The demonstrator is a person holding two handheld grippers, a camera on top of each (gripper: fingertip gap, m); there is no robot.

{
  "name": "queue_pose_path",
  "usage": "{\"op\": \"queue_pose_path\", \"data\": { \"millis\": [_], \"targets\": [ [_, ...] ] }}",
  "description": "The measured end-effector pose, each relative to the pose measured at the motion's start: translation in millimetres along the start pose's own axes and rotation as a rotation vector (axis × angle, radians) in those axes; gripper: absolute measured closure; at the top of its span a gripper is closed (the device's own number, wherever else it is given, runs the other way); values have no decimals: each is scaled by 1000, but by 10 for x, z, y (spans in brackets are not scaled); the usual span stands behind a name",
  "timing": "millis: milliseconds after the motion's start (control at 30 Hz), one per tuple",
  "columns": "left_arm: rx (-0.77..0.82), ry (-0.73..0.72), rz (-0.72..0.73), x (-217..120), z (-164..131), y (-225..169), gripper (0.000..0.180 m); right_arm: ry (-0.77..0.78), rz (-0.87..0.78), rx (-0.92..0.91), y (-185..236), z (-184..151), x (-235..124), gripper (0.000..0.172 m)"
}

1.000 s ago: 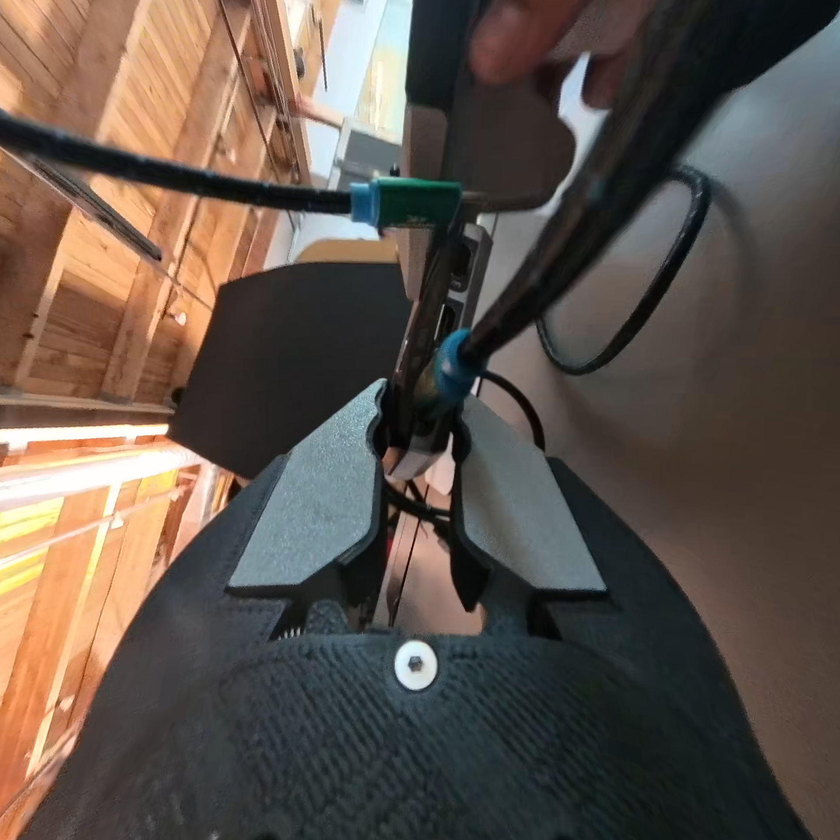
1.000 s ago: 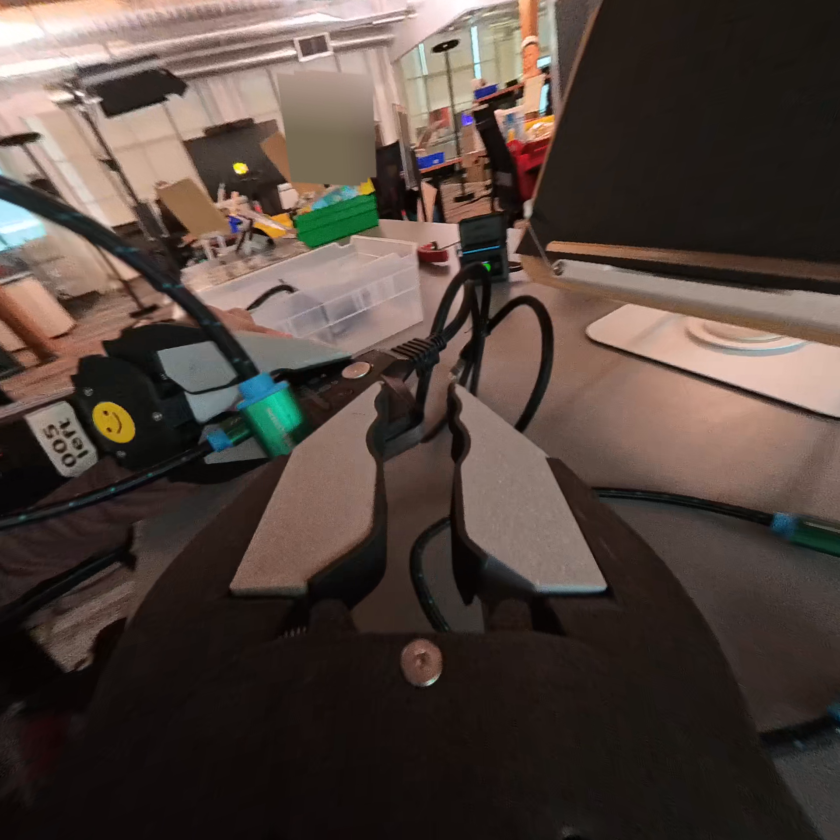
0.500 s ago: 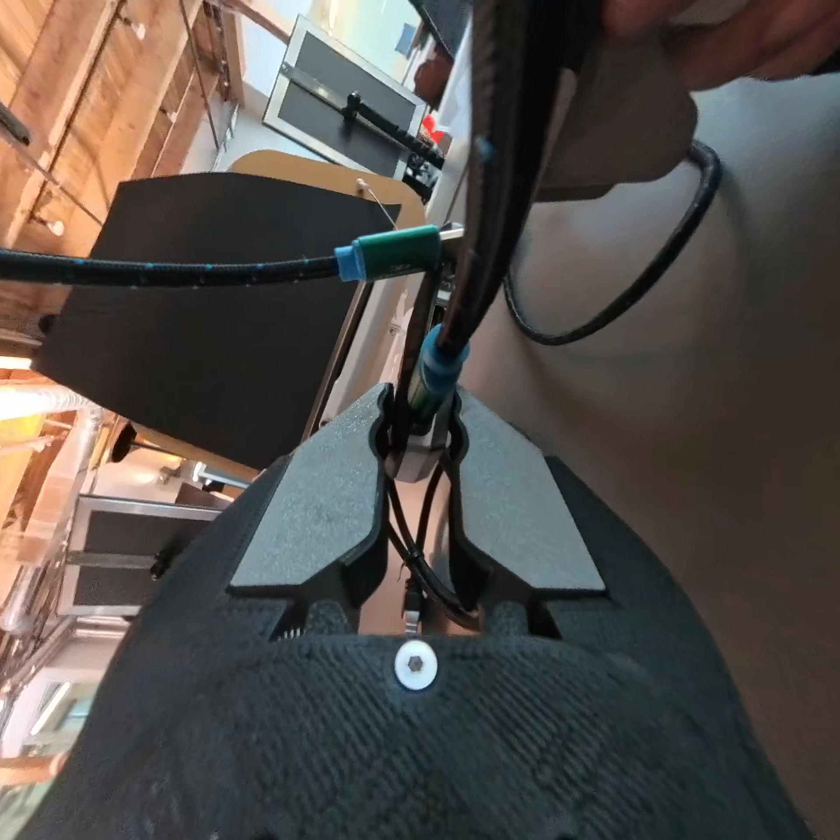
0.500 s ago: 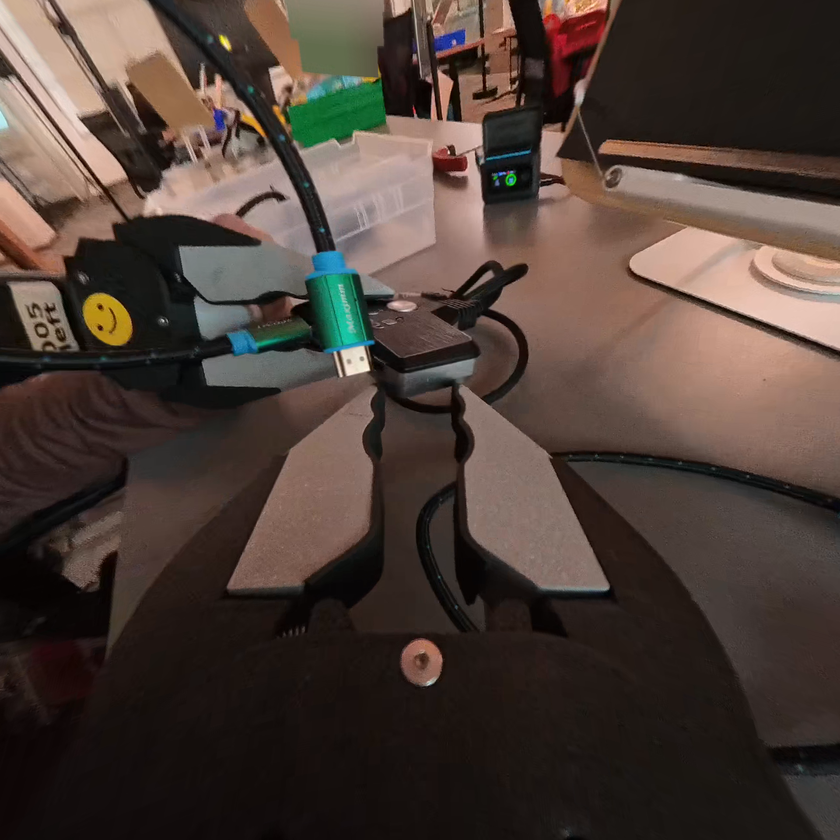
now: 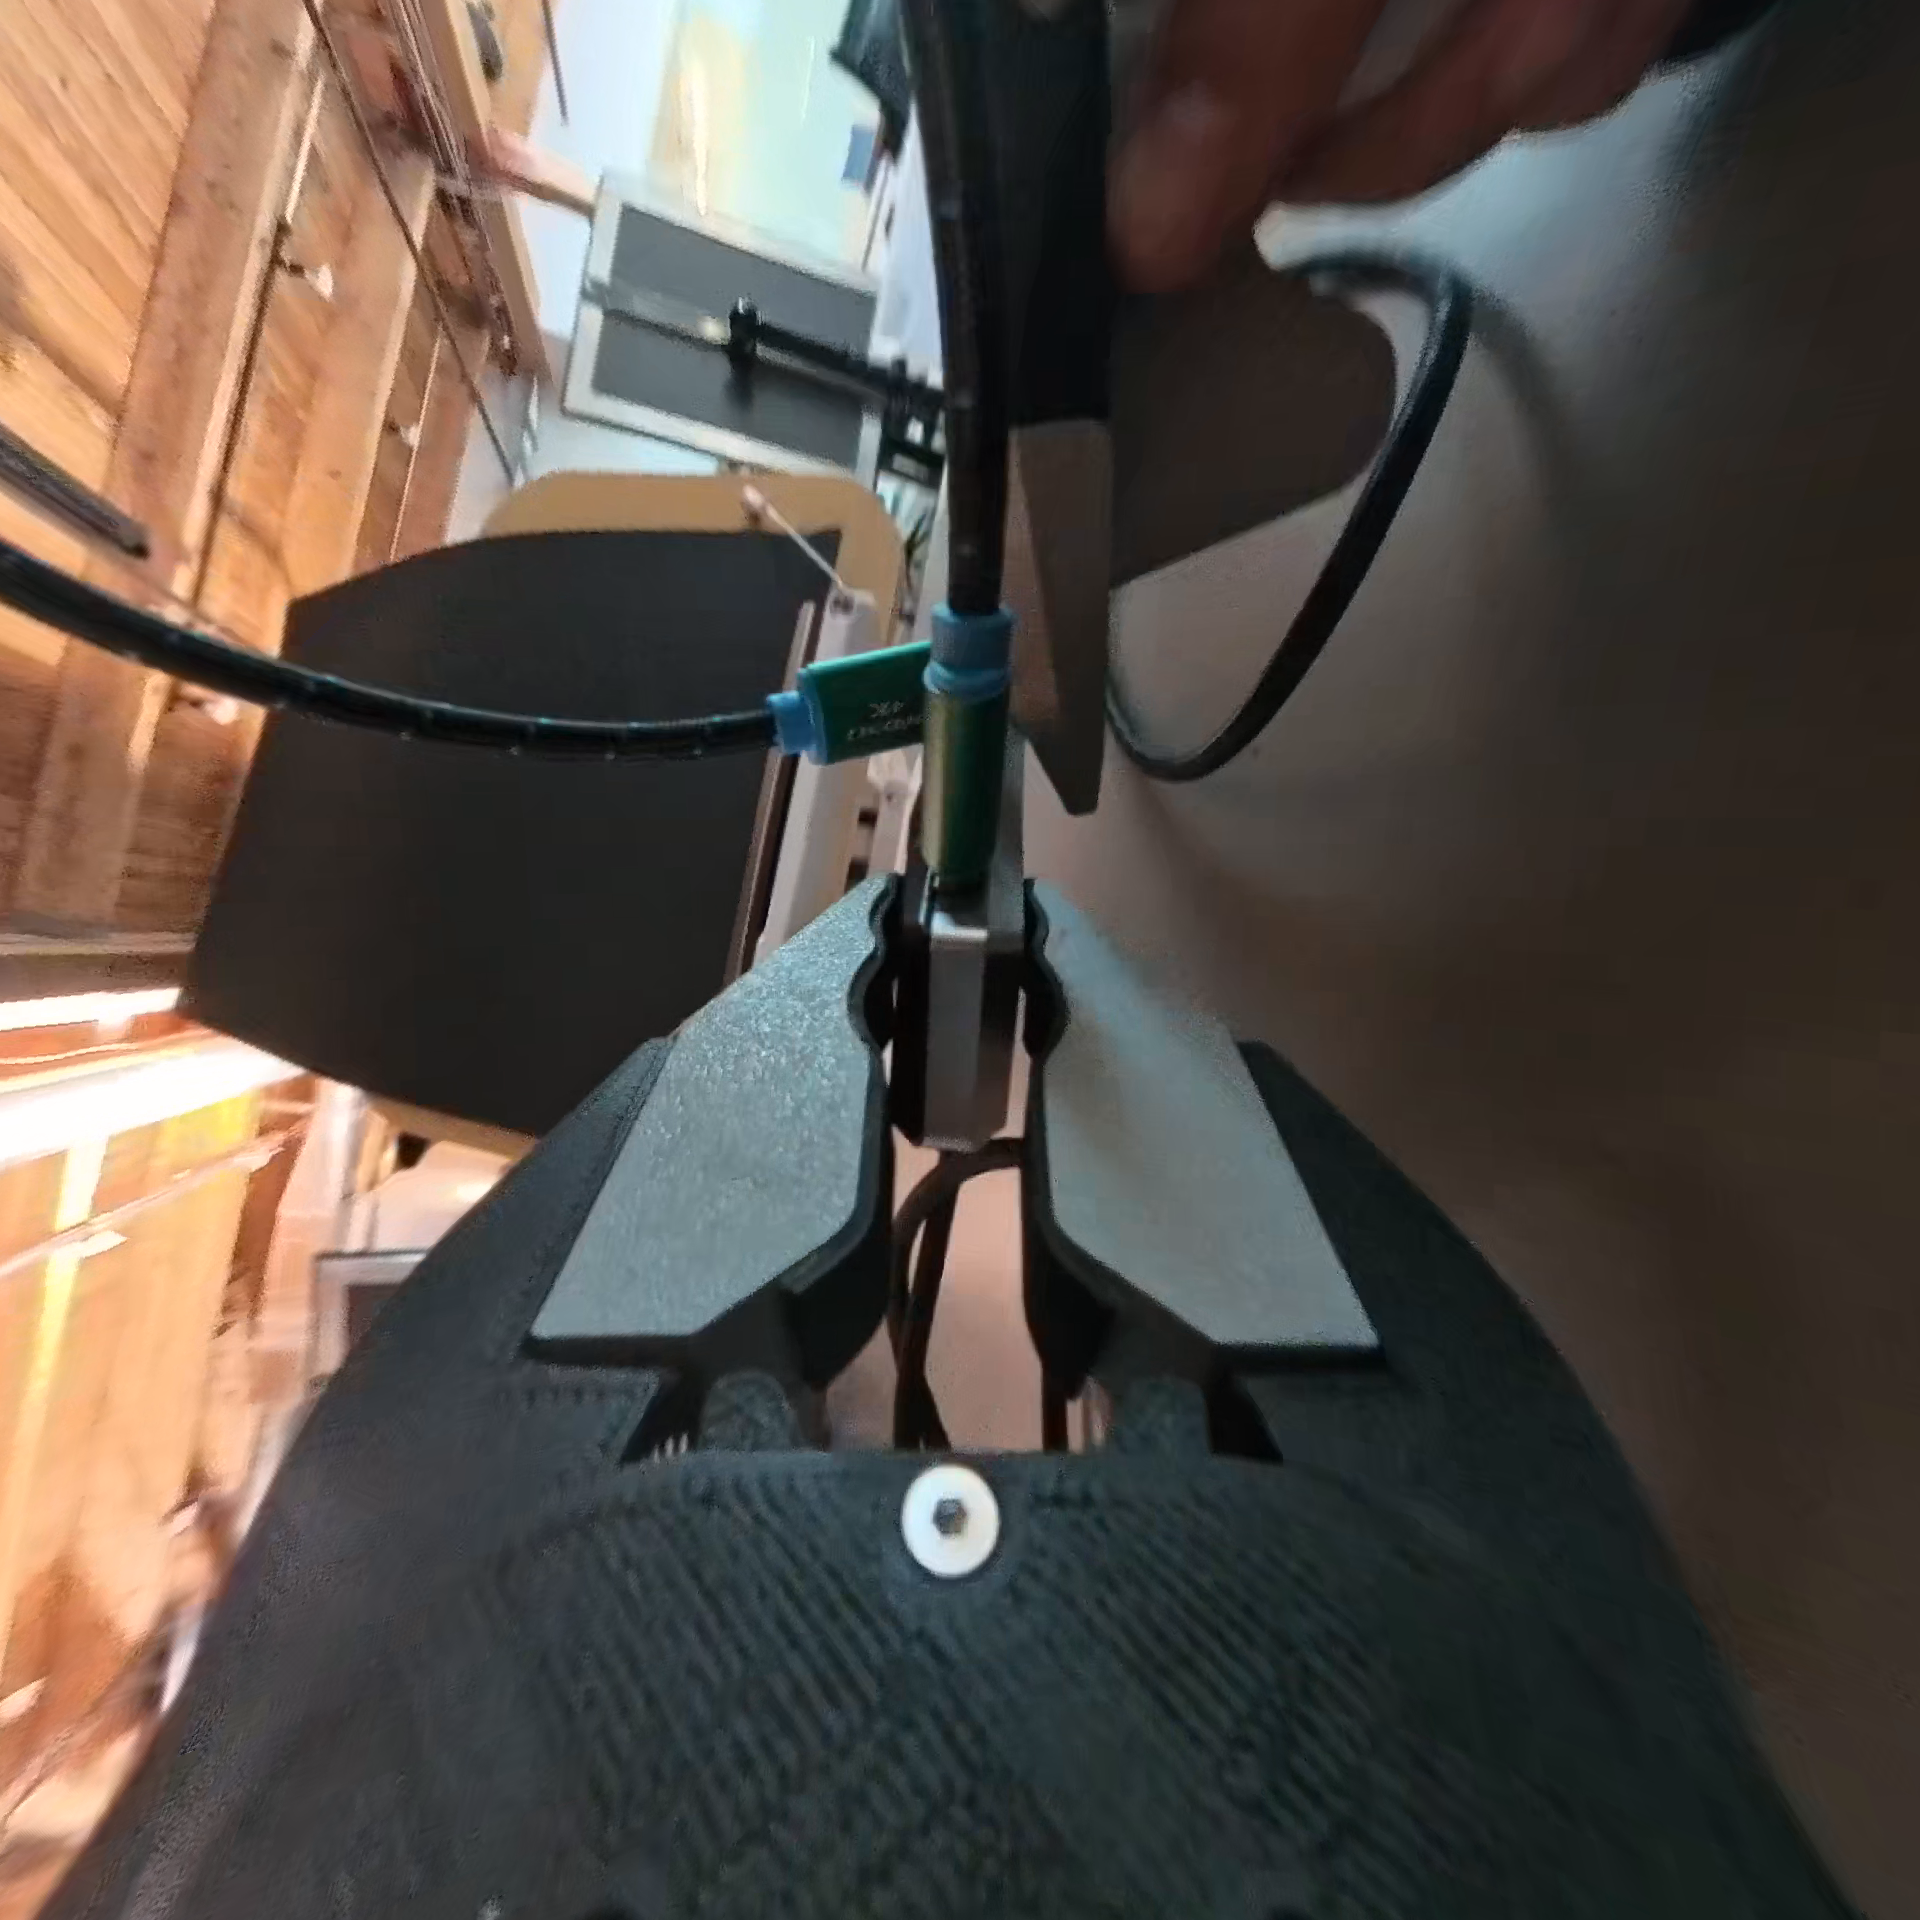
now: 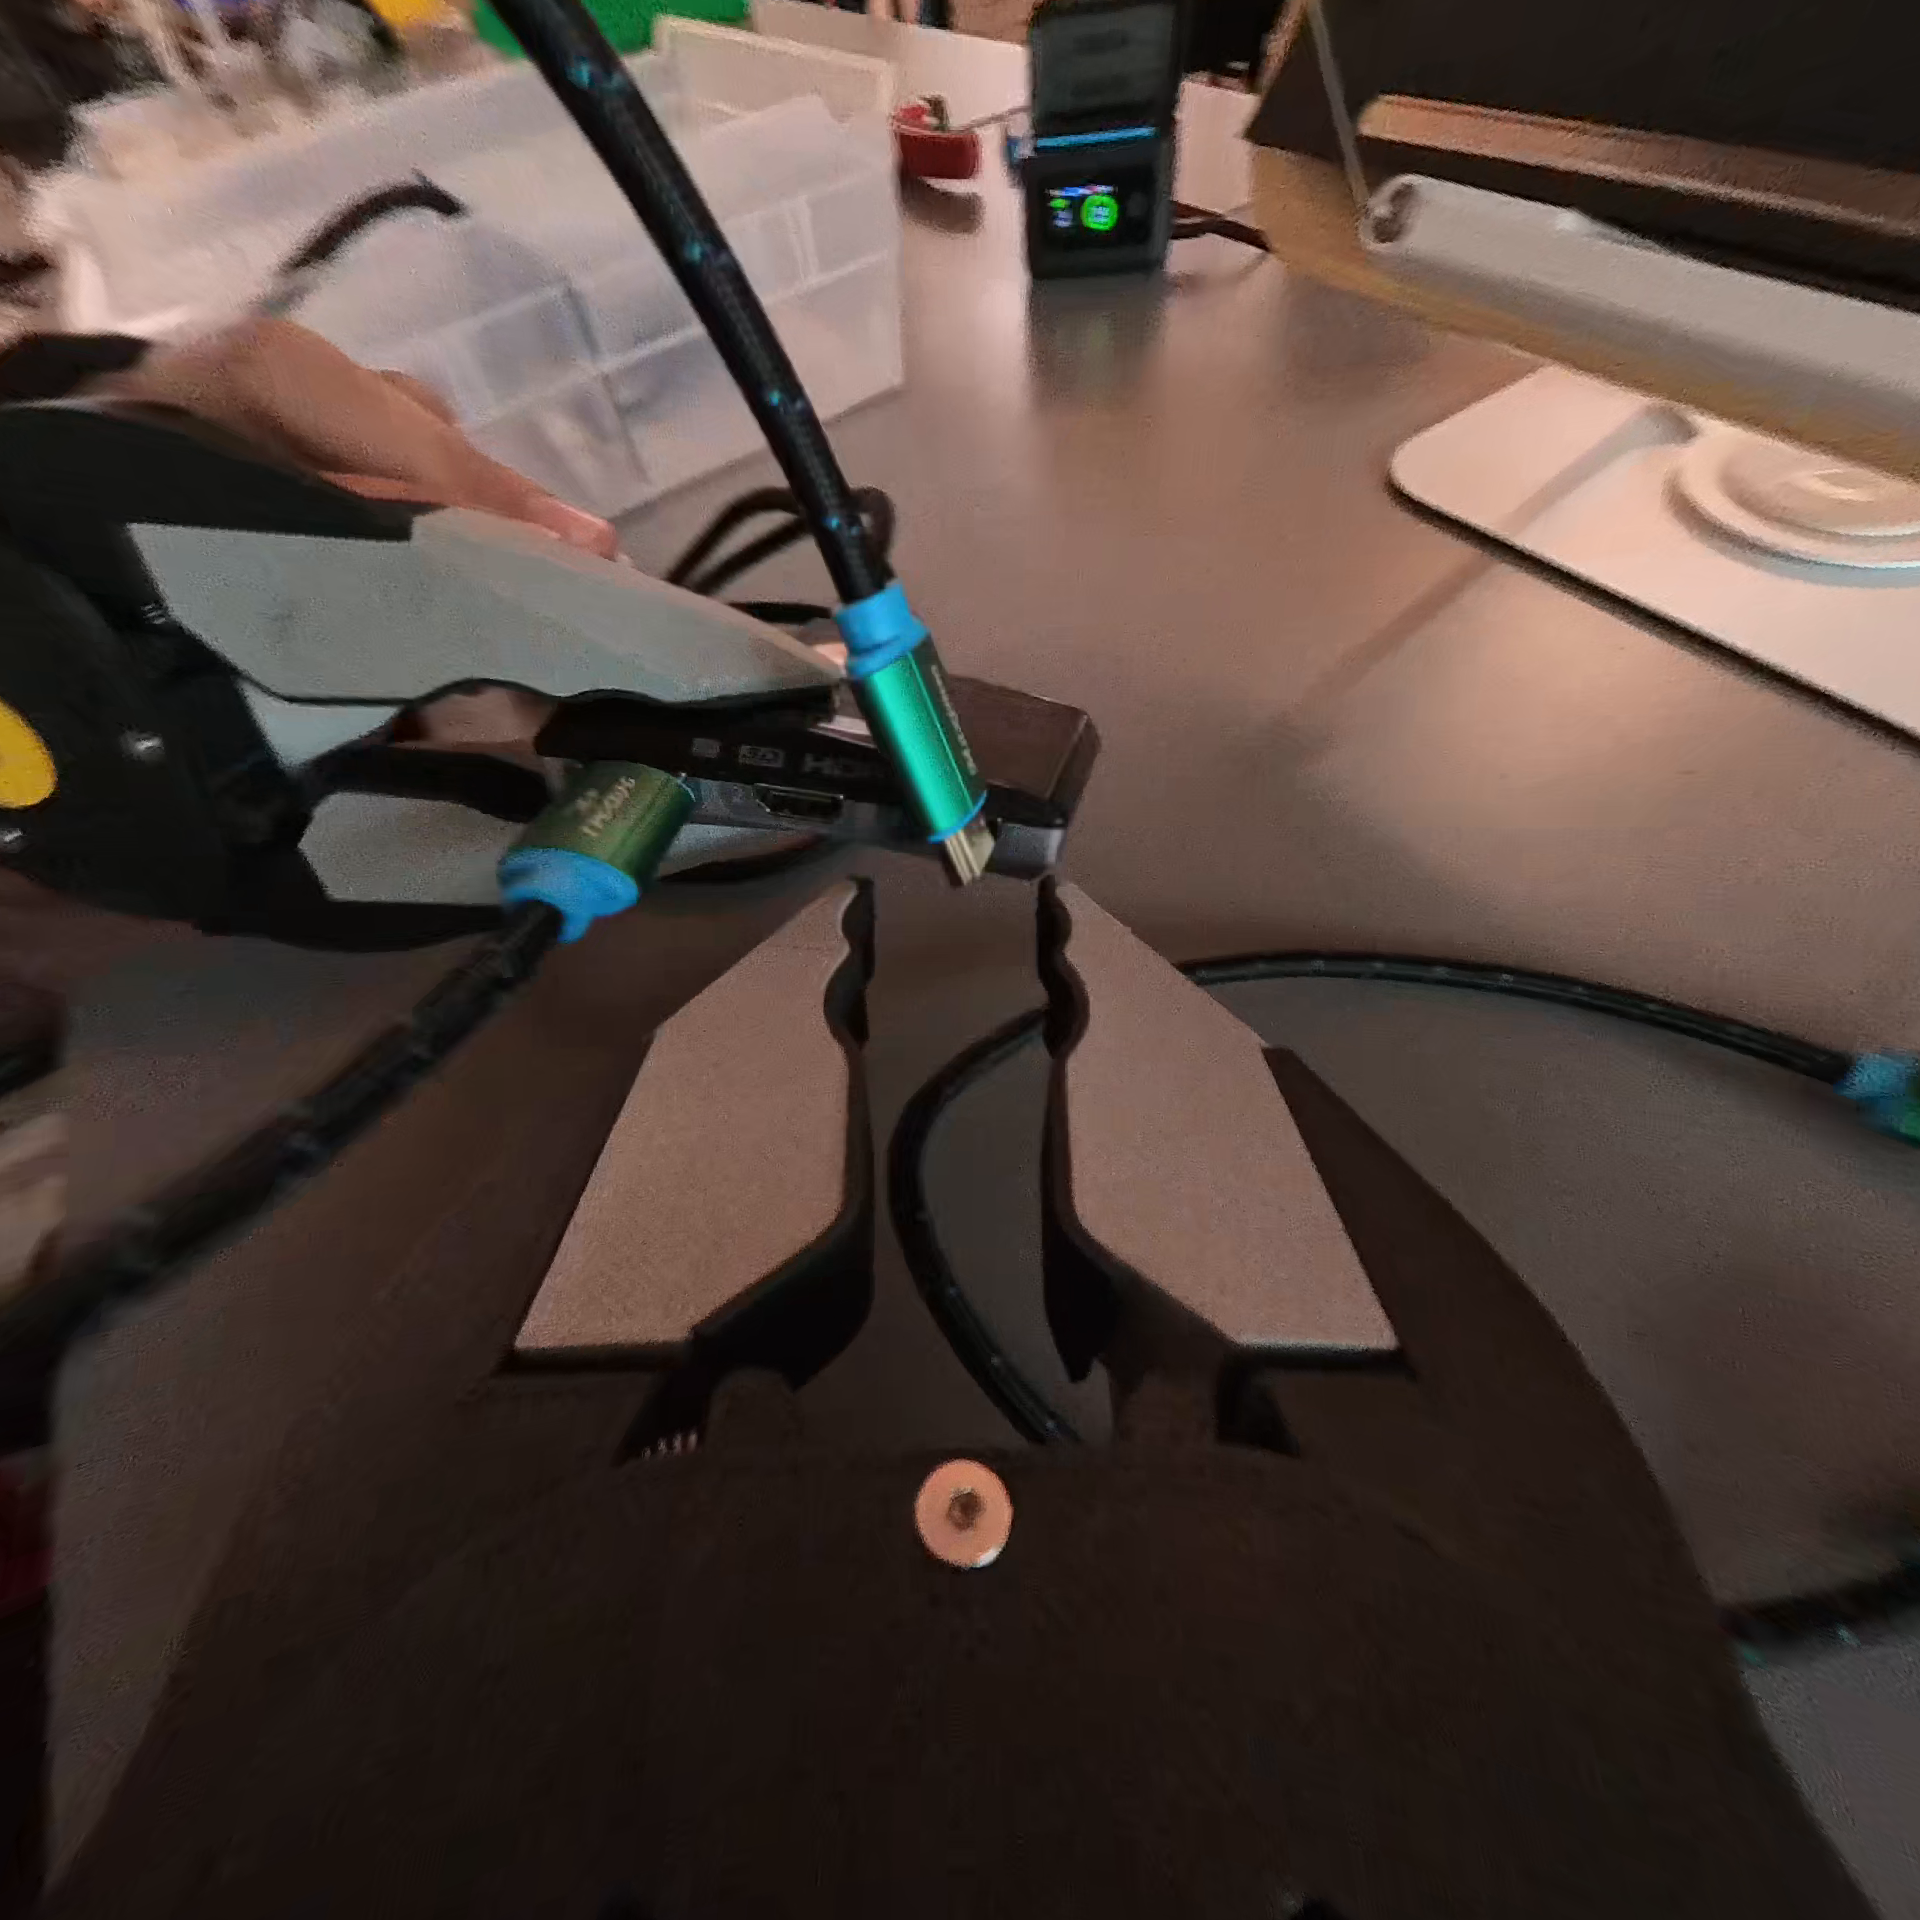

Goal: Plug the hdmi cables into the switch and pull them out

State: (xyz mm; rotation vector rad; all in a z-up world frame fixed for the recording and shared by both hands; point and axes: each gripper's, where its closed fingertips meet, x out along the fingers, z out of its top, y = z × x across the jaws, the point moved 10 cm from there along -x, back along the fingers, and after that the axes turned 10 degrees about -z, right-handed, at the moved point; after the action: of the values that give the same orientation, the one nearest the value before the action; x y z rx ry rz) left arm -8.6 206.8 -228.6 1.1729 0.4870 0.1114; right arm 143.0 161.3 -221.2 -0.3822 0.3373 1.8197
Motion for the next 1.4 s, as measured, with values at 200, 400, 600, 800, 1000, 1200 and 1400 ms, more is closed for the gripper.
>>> {"op": "queue_pose_path", "data": {
  "millis": [200,400,600,800,1000,1200,1400],
  "targets": [
    [-50,95,39,88,-119,31,162,0,-175,27,-154,-18,-113,132],
    [-182,99,105,43,-273,169,161,299,-20,23,-40,-222,117,148],
    [-196,112,139,7,-324,204,161,383,595,-236,464,-344,-165,156],
    [-236,86,152,-32,-366,260,161,409,442,-148,304,-378,-481,158],
    [-233,83,182,-49,-414,277,162,416,344,-96,393,-136,-674,165],
    [-206,97,169,-12,-418,232,162,262,90,127,269,75,-70,145],
    [-193,121,167,15,-441,216,162,383,-64,108,118,41,496,136]
  ]
}}
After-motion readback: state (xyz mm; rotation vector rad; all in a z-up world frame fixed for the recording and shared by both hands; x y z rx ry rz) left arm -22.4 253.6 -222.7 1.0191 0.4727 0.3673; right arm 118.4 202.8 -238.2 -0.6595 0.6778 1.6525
